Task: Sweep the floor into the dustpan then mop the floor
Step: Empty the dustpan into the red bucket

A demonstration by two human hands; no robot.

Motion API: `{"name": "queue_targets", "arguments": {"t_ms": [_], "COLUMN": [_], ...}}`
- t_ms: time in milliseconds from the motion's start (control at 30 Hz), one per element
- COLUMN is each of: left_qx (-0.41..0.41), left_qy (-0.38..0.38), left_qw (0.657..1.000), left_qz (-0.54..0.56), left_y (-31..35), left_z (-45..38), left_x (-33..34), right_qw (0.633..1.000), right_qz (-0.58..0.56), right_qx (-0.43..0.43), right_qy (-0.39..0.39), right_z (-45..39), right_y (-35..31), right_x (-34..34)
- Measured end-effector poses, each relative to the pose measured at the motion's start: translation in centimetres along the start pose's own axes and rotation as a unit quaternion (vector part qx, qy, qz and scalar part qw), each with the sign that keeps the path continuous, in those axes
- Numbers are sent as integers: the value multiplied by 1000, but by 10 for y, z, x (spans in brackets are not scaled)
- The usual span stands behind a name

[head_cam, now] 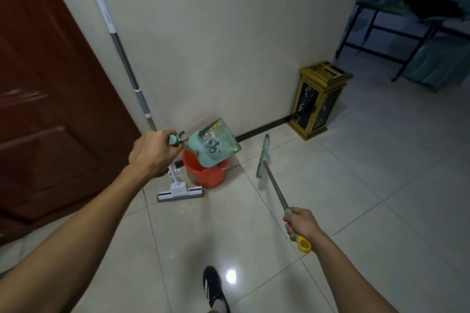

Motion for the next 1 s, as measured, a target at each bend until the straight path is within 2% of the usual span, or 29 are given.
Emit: {"name": "queue_targets", "arguments": {"t_ms": [300, 400, 700, 1000], "left_qx": [37, 81, 214, 256], "left_qy": [-57, -79, -165, -237], "left_qw": [994, 988, 945, 907], "left_qz": [-80, -107, -187, -235], "left_y": [-47, -50, -10, 60], "left_z": [-63, -79, -82, -45], "left_x": [53, 70, 122, 170], "right_qw": [1000, 999, 998, 994], "right_qz": [16, 27, 38, 65], "right_qx": [2, 4, 15, 10], "right_qy": [-14, -17, -39, -87], "right_z": [-38, -55, -90, -129], "right_y": [-65, -87, -121, -134], "right_x": [70, 93, 139, 126]}}
Point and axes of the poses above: each hand's wrist, its own z-axis away from the middle knuckle, its own x-axis out of the palm, y = z × x, the point moved 9 cm from there along -z, towards the middle knuckle, and after that the axes turned 14 degrees about y, right-handed, at the moved point
